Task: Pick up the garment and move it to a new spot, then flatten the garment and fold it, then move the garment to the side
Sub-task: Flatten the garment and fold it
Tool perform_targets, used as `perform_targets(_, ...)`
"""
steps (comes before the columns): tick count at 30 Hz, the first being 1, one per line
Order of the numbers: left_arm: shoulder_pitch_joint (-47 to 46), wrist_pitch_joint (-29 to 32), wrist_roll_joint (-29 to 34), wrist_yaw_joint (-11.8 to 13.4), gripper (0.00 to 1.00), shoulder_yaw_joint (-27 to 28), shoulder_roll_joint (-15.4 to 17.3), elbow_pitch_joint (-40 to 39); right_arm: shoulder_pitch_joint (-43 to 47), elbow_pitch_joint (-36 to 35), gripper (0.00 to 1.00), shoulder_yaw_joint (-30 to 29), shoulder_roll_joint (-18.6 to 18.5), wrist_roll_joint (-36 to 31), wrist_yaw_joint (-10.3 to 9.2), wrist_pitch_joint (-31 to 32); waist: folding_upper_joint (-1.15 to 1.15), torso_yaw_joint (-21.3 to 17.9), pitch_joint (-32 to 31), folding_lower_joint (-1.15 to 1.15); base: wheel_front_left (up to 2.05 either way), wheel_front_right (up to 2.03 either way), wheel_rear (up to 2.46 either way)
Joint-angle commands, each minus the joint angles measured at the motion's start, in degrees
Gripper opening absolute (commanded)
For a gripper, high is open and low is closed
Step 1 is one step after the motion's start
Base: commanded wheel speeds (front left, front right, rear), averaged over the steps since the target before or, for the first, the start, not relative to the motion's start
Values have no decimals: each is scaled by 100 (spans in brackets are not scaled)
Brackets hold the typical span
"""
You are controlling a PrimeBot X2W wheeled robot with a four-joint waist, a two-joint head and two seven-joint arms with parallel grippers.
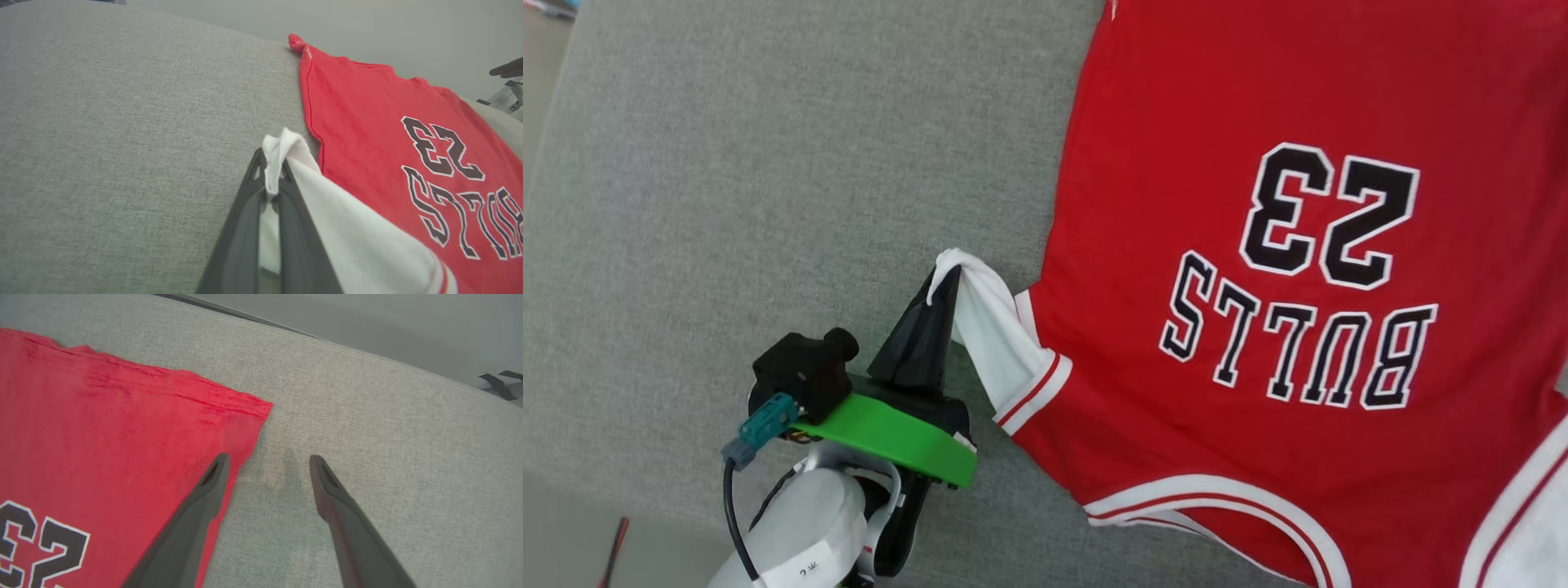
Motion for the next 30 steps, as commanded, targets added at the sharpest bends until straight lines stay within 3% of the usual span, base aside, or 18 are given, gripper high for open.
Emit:
perform_targets(1, -136, -34, 62, -45, 0, 30, -66, -29, -127, 121, 100, 19, 56, -99, -6, 55, 0, 429, 569, -1, 0, 0, 0)
perform_targets(8, -249, -34, 239, -192, 0, 149, -302, 9, -39, 719, 100, 73, 304, -400, -6, -43, 0, 594, 845, -1, 0, 0, 0)
perform_targets(14, -162, -34, 334, -323, 0, 261, -491, 92, 423, 1071, 100, 54, 413, -218, -6, 36, 0, 596, 750, -1, 0, 0, 0)
perform_targets(15, -145, -34, 351, -340, 0, 280, -507, 116, 459, 1071, 43, 56, 377, -209, -6, 36, 0, 592, 715, -1, 0, 0, 0)
perform_targets(16, -129, -34, 363, -351, 0, 301, -518, 131, 468, 1064, 0, 54, 347, -212, -6, 11, 0, 583, 689, -1, 0, 0, 0)
perform_targets(23, 39, -34, 424, -399, 0, 432, -514, 303, 461, 831, 0, 224, 293, -192, -6, -473, 0, 408, 284, -1, 0, 0, 0)
perform_targets(30, 306, -2, 422, -377, 0, 476, -369, 441, 803, 442, 0, 823, 47, 183, -6, -1190, 0, 191, -521, -1, 0, 0, 0)
